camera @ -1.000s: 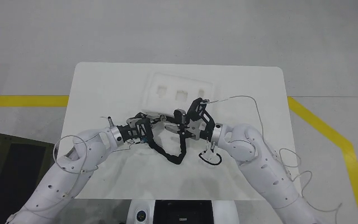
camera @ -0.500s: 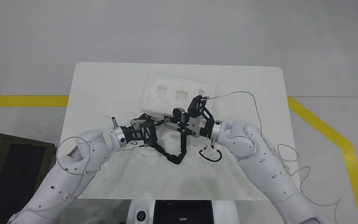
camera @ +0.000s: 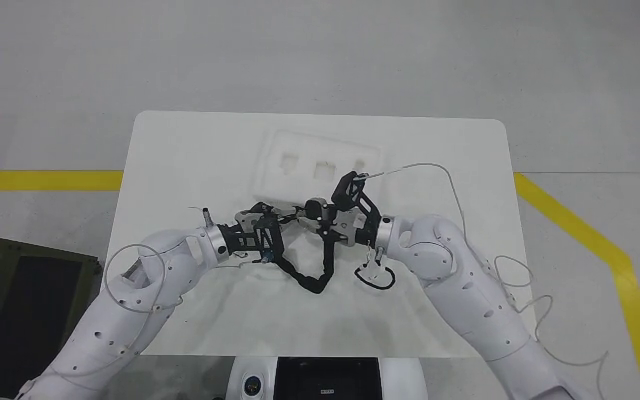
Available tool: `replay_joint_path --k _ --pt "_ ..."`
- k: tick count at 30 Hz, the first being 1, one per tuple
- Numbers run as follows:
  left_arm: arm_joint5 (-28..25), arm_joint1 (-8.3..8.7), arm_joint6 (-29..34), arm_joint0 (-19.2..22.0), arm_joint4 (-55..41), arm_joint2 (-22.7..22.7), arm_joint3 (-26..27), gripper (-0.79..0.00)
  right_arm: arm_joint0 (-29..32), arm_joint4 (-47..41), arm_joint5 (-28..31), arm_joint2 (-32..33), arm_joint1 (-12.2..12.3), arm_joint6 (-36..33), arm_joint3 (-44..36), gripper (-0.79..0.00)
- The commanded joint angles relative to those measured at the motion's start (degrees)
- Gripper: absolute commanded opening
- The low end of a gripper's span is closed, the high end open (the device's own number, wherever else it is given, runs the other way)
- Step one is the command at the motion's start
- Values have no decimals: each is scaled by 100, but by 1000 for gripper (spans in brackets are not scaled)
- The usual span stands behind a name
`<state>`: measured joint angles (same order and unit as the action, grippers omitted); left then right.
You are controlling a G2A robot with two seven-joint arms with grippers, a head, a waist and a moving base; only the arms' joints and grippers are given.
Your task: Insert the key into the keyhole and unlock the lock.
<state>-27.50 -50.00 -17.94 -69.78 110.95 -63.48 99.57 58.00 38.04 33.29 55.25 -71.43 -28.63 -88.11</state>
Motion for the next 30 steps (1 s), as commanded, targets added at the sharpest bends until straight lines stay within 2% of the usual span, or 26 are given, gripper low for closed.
replay_joint_path --k 1,3,8,9,10,13,14,15,16,17,25,27,28,30 --pt "-7 -6 2 1 3 -5 3 -785 -24 -7 -3 -16 -5 5 37 -690" --pt "-12 -12 5 2 12 -11 13 -785 -53 -24 -3 -19 -8 4 76 -785" --pt "30 -25 -4 -10 123 -10 36 -785 -45 -160 -76 13 -13 75 113 -785" --pt "34 -29 -9 -15 136 -5 38 -785 -41 -170 -80 16 -13 80 110 -653" --pt "34 -32 -13 -15 149 -4 40 -785 -36 -185 -75 21 -13 96 93 -434" --pt "27 -40 -28 -15 175 -5 37 -785 -4 -173 -71 21 -8 91 47 -108" --pt "22 -43 -30 -12 177 -8 36 -785 7 -170 -73 21 -6 88 33 -126" --pt "25 -47 -29 -9 177 -14 37 -785 16 -169 -63 18 -5 86 16 -234" --pt "28 -50 -29 -8 180 -17 39 -785 23 -168 -55 19 -3 84 11 -394" --pt "25 -53 -29 -7 183 -19 39 -785 28 -162 -56 19 -2 82 10 -443" --pt "40 -78 -19 -17 169 -52 17 -785 124 -85 -98 94 24 122 -112 -523" --pt "40 -83 -21 -24 162 -65 6 -785 172 -62 -106 132 37 126 -157 -646" --pt "38 -85 -12 -27 166 -72 5 -785 191 -52 -113 150 43 132 -176 -674" --pt "38 -90 -7 -34 167 -82 10 -785 219 -36 -122 170 50 139 -205 -785"
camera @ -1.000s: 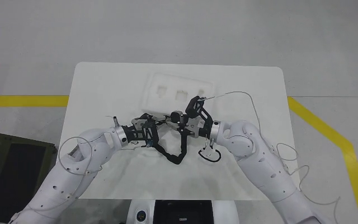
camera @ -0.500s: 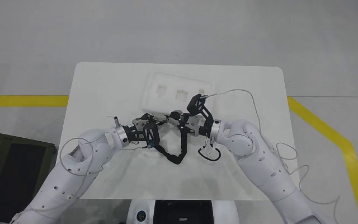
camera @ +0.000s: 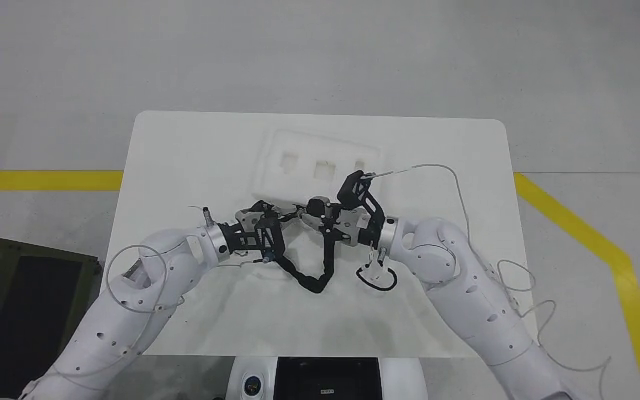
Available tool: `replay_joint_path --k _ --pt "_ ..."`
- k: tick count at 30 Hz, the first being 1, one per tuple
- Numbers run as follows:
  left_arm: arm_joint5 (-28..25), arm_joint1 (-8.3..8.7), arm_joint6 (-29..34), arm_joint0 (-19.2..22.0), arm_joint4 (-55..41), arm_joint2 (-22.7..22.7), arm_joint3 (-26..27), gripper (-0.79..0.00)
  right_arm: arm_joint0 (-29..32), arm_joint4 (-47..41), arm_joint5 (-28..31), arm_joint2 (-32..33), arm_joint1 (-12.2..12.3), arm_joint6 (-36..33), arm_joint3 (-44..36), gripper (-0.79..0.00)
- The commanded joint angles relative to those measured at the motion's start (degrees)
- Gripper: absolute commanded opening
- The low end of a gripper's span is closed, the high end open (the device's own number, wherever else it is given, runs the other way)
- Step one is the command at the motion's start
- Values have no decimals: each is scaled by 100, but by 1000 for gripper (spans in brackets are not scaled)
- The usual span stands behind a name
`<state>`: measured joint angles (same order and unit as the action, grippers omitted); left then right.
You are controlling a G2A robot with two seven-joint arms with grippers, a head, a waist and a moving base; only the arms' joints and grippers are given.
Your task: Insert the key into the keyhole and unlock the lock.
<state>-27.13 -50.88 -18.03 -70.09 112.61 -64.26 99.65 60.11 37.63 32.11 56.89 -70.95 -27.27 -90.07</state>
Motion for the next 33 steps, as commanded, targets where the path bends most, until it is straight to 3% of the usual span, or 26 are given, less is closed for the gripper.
replay_joint_path --k 1,20,21,22,23,24,30,33 --pt "3 -5 5 -8 1 -8 5 -785 16 3 3 6 4 6 -16 -785" --pt "-49 -45 -48 -51 40 -77 55 -785 -220 -97 85 -209 -58 32 254 -785" --pt "-52 -48 -51 -51 44 -80 51 -785 -223 -100 87 -203 -58 51 256 -699" --pt "-55 -50 -52 -52 33 -87 32 -785 -218 -85 85 -191 -56 68 249 -536" --pt "-59 -52 -51 -48 15 -100 13 -785 -203 -72 87 -181 -52 77 234 -89" --pt "-70 -54 -47 -43 -4 -116 -9 -785 -184 -51 91 -164 -46 82 202 0" --pt "-200 -62 -38 -7 -108 -190 -55 -785 -45 108 360 -36 6 178 -29 0" --pt "-409 -57 -22 8 -217 -242 -75 -785 -119 762 840 9 53 194 -185 0"
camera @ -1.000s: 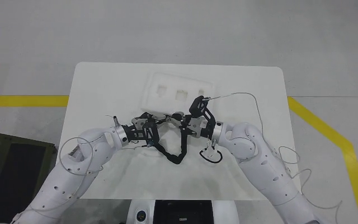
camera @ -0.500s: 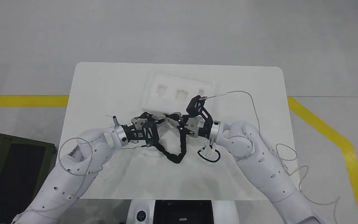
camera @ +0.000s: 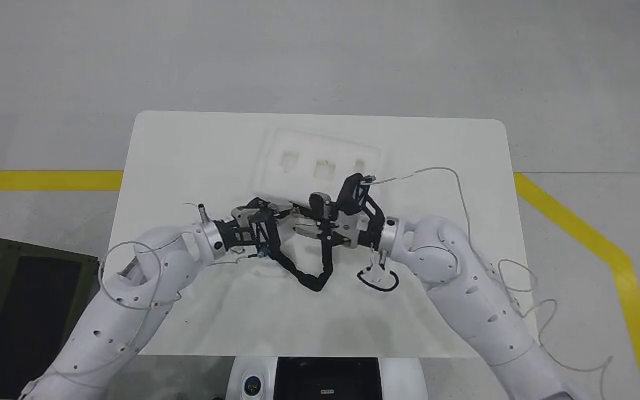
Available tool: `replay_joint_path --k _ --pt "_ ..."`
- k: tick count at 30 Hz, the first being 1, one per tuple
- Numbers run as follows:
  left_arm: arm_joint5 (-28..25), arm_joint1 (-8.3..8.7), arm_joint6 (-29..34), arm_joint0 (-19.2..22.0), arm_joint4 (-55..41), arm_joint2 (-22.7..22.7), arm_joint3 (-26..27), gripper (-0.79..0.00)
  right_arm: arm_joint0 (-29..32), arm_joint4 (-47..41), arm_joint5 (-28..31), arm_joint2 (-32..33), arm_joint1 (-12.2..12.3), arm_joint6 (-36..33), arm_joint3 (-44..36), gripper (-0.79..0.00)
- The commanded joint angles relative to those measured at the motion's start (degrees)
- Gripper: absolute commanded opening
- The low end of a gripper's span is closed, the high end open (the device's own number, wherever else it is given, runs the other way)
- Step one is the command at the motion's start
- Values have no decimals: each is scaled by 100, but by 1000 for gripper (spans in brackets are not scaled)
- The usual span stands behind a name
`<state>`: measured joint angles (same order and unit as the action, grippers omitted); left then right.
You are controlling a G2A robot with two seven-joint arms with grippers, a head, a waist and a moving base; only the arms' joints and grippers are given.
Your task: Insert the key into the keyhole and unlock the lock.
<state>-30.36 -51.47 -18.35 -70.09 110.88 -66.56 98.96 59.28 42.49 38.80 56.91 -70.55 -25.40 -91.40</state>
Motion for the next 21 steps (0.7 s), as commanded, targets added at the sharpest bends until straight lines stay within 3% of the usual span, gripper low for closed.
replay_joint_path --k 1,7,11,17,21 --pt "-207 4 28 27 -109 -37 -18 -785 -41 466 369 29 25 151 -75 0" --pt "-895 33 328 192 -367 -253 -22 -785 -66 2058 1082 203 117 872 -225 0" --pt "-1557 50 523 334 -674 -348 -24 -785 -48 3036 1422 225 158 1696 -397 0" --pt "-2578 68 808 579 -1039 -329 15 -785 -204 4831 1569 -34 204 2965 -385 0" --pt "-2764 73 1003 713 -1185 -237 -3 -785 -288 5742 1329 -195 241 3564 -359 0"
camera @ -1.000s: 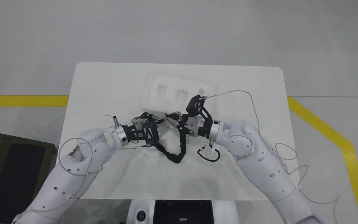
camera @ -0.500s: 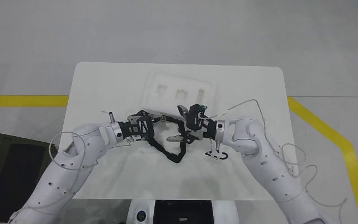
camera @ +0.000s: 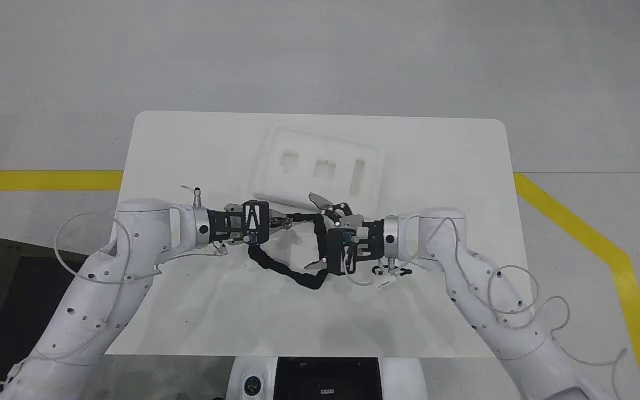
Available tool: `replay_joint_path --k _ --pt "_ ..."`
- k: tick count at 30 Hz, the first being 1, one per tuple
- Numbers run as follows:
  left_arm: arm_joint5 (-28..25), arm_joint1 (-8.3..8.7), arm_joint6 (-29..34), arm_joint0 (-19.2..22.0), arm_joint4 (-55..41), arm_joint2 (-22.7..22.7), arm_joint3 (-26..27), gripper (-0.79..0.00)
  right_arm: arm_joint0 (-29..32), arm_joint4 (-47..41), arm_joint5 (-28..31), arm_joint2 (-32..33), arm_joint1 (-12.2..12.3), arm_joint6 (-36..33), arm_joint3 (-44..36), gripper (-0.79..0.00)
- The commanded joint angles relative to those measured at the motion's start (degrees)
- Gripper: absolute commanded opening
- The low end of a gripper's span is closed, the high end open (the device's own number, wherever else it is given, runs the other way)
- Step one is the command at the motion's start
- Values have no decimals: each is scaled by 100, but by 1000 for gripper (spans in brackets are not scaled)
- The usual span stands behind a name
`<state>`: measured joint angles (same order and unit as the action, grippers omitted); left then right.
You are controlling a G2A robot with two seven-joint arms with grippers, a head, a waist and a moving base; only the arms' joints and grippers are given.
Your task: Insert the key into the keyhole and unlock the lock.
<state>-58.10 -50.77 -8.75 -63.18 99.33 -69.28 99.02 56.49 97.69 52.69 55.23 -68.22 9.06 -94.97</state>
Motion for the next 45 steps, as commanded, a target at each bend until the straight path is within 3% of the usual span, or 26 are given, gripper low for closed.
replay_joint_path --k 1,4,12,17,20,32,45 --pt "10 12 99 61 -63 86 -22 -785 -20 419 -139 -57 20 252 -18 -37" --pt "10 63 264 218 -203 264 -81 -785 -17 928 -355 -145 56 603 -70 -163" --pt "10 262 616 716 -820 676 -245 -785 -93 1697 -579 -422 96 899 -64 -222" --pt "10 388 846 901 -1096 929 -229 -785 -110 2186 -1048 -508 114 933 -205 -252" --pt "10 463 962 999 -1213 1082 -214 -785 -96 2444 -1224 -544 132 942 -297 -394" --pt "10 659 1162 1266 -1655 1388 -214 -785 -229 2717 -1308 -775 104 827 -295 -419" --pt "10 764 1262 1434 -1903 1634 -204 -785 -314 2831 -1436 -899 73 781 -209 -539"
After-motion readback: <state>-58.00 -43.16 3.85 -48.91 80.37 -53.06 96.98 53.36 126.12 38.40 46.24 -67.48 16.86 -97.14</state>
